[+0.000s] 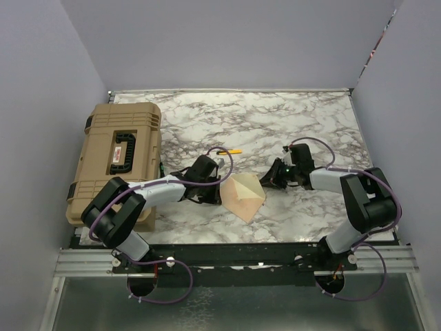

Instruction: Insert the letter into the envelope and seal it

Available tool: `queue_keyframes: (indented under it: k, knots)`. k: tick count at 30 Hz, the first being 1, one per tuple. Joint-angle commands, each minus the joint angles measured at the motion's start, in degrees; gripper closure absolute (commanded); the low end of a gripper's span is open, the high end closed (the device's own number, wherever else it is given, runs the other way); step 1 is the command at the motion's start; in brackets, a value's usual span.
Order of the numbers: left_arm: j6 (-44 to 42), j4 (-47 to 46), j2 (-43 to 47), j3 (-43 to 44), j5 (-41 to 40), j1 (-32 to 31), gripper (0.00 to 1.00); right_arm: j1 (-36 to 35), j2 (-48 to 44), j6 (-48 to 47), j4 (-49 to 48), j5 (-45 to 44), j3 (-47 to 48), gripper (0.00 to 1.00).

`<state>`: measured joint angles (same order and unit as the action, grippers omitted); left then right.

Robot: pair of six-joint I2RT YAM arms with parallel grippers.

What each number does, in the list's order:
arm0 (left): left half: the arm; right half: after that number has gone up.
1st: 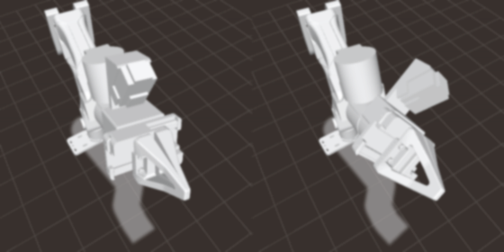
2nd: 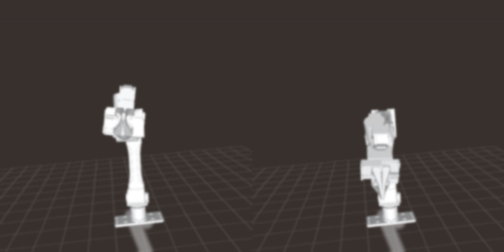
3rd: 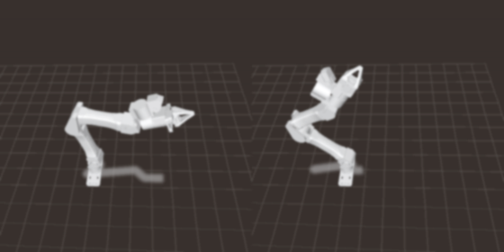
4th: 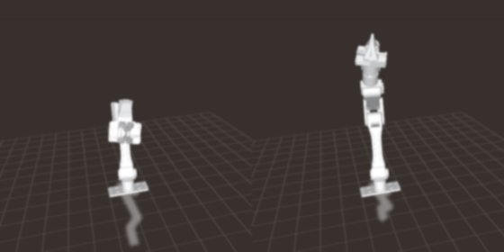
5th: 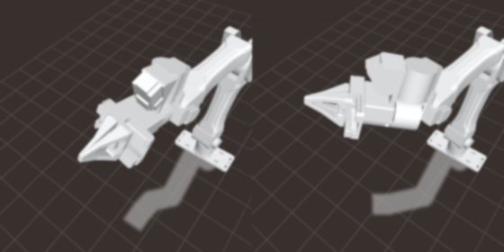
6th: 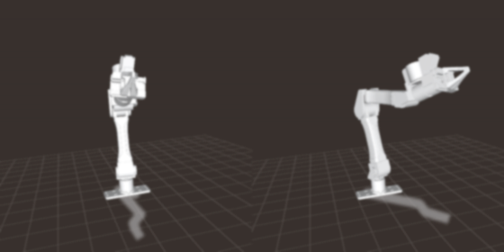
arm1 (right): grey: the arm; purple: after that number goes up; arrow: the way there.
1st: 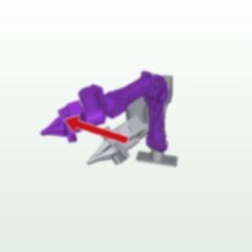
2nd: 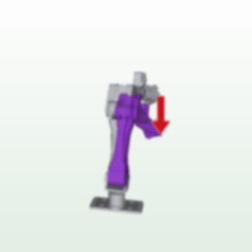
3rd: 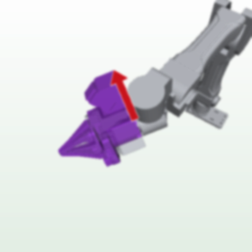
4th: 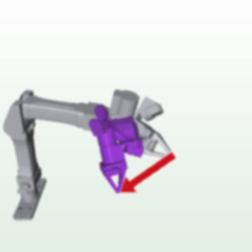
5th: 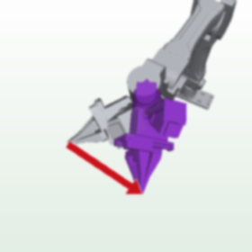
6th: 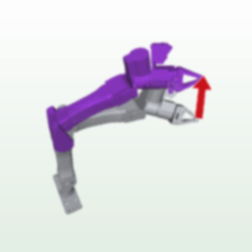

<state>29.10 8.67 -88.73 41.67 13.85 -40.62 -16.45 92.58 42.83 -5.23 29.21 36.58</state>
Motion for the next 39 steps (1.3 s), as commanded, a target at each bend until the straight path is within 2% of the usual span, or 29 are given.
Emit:
queue_keyframes:
  k: [1,5,15,31,39]
  knots:
    - [-0.3,2.3,-2.0,0.2,-3.4,-0.3,1.0,-0.4,-1.4,-0.7,-4.9,9.1,-1.0,0.89]
    - [0.2,2.4,-1.9,0.6,-2.9,-0.3,1.0,-0.6,-1.6,-2.7,-4.0,11.8,-0.5,0.89]
    - [0.4,2.4,-2.5,1.2,-3.1,-0.3,1.0,-6.3,2.8,-7.6,3.0,7.2,5.0,0.88]
    - [1.3,2.4,-2.4,2.1,-1.6,-0.2,1.0,-17.5,4.7,-11.7,13.7,-12.0,10.1,0.87]
    - [3.6,2.4,0.8,6.7,4.9,3.7,1.0,-23.7,3.6,-16.3,16.7,-25.3,9.7,0.75]
